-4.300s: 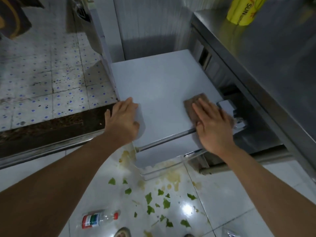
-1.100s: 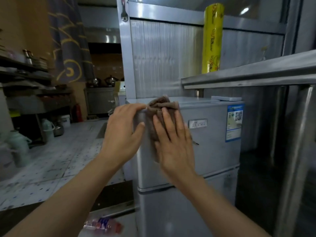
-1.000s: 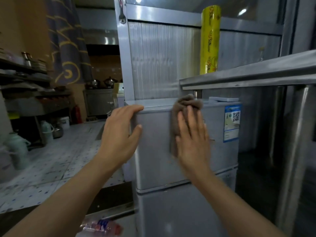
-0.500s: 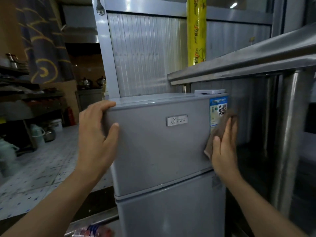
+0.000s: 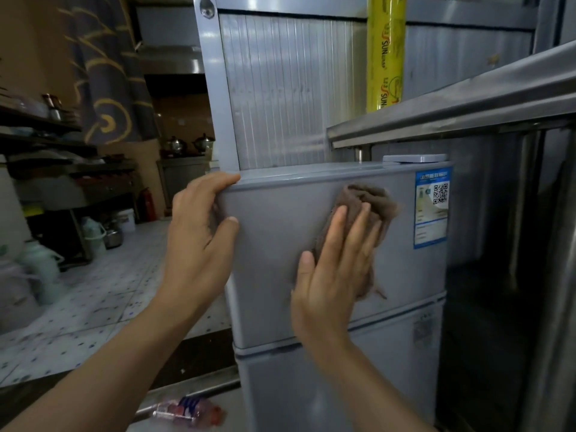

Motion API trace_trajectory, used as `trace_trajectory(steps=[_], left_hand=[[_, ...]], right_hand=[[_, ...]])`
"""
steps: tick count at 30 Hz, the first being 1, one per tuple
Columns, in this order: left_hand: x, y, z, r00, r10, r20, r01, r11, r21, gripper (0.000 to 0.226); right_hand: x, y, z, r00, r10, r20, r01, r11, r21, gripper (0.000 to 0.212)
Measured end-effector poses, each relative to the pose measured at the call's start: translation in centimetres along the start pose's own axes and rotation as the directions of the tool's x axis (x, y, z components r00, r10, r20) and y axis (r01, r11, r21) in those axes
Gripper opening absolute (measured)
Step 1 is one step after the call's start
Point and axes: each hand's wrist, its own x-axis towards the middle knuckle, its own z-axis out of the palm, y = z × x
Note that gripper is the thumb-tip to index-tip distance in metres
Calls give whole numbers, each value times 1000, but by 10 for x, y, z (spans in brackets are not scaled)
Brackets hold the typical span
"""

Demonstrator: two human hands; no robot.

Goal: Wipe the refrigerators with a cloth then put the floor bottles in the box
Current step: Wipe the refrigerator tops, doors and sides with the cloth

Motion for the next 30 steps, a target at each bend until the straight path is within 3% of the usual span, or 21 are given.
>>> trace_trajectory(steps=[2,7,11,12,14,17,21,23,27,30], left_hand=[[1,-2,-8,997,-27,68,28,999,-23,59],[3,-7,-26,982,-69,177,68,998,15,60],[6,-13,-30,981,-58,184,59,998,4,60],[7,-14,-30,980,-66,190,69,998,-10,62],[9,-14,-32,973,-85,212,97,994,-45,69],[12,-16,-37,965,-112,235,141,984,-108,71],[15,-19,-44,948,-99,304,151,976,-154,68],[15,-22,-48,944,-59,326,125,974,-187,69],[10,-35,-51,954,-85,286,152,963,-221,69],[-1,-43,-52,945,-109,309,173,967,-189,65]], right_hand=[[-7,-3,4,1000,-16,16,16,999,-28,70],[6,49,-26,961,-219,171,243,961,-133,67],[13,55,-26,995,97,29,-94,992,-88,66],[7,44,-20,994,106,18,-105,991,-85,66],[-20,19,-6,995,-52,86,61,993,-105,67],[-48,-3,6,926,-297,232,334,932,-141,64],[-6,-29,8,940,-302,158,324,937,-135,63],[16,-45,12,920,-370,131,386,913,-132,60],[18,-48,23,853,-510,112,522,835,-176,54],[-22,-22,25,757,-614,225,654,717,-243,63]])
